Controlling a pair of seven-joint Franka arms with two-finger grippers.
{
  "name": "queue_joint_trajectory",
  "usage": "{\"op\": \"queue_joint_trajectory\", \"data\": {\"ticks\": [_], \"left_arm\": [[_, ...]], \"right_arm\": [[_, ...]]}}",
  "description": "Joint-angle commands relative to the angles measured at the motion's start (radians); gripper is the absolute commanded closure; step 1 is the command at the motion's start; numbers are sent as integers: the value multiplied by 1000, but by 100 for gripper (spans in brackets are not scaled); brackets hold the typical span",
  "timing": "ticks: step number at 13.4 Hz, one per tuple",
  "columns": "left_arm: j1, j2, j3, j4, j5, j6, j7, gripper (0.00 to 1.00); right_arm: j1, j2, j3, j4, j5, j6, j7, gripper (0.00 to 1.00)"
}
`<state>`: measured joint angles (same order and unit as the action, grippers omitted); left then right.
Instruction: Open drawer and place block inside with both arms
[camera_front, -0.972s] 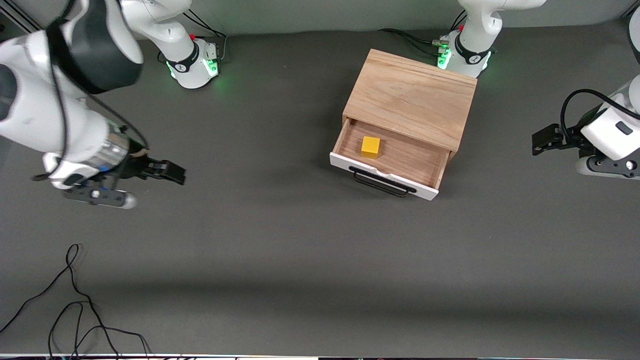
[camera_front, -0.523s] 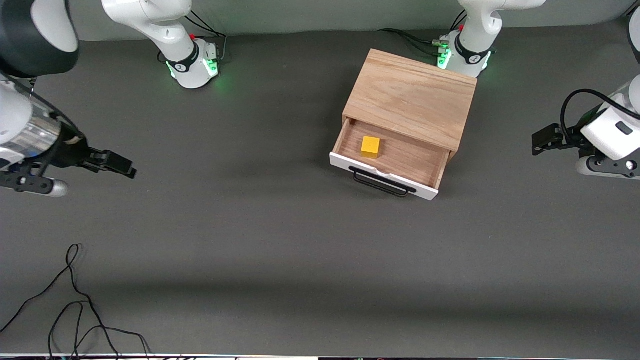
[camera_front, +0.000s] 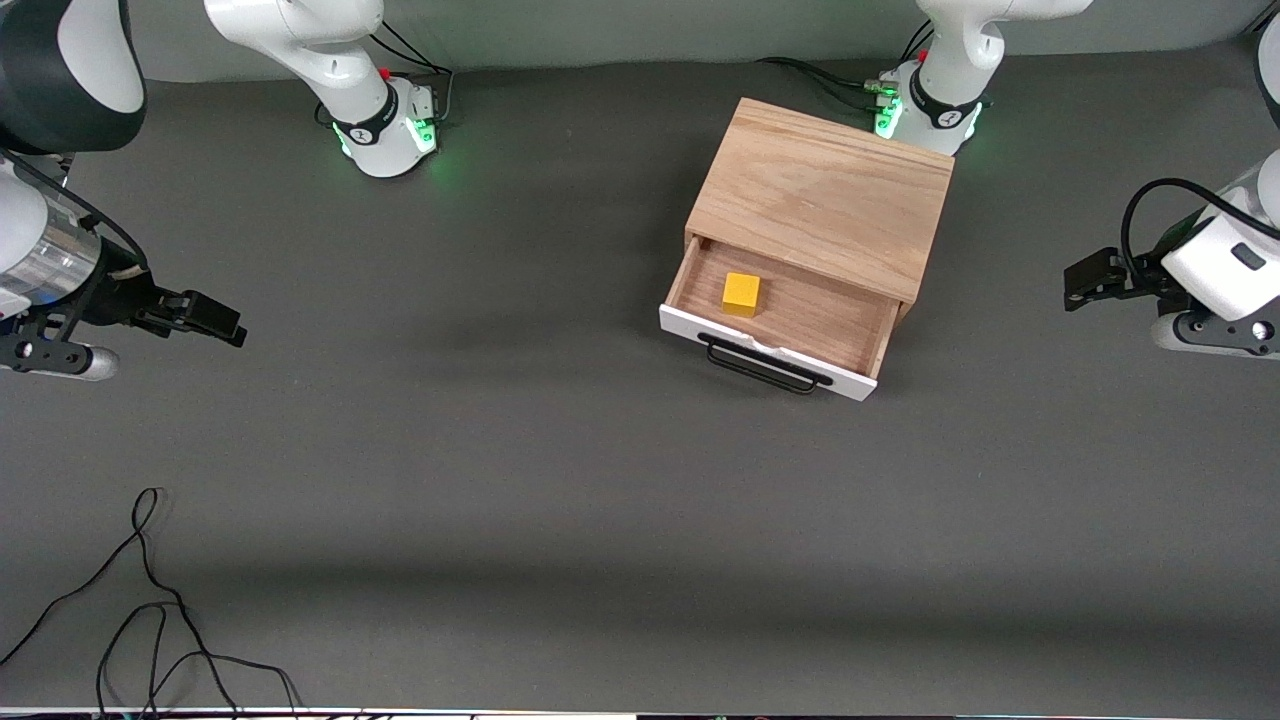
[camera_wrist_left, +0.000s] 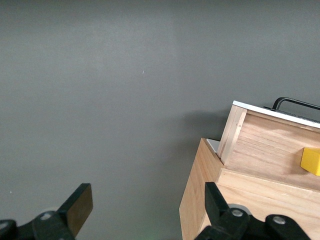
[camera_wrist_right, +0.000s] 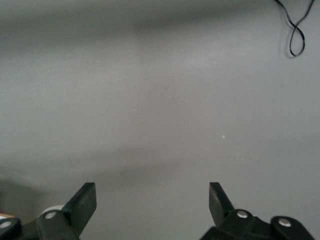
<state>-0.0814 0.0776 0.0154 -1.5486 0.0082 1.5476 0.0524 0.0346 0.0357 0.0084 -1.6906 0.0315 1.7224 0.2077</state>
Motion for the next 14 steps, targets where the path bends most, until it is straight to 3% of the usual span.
{"op": "queue_joint_trajectory", "data": {"ticks": [1,14], "left_arm": [[-9,2,6,13,13,-6,14,0],[-9,2,5,13,13,-4,14,0]], "right_arm": [[-5,-23,7,-38,-15,33,-36,0],[-4,-17,5,-6,-22,-10,-67,0]]}}
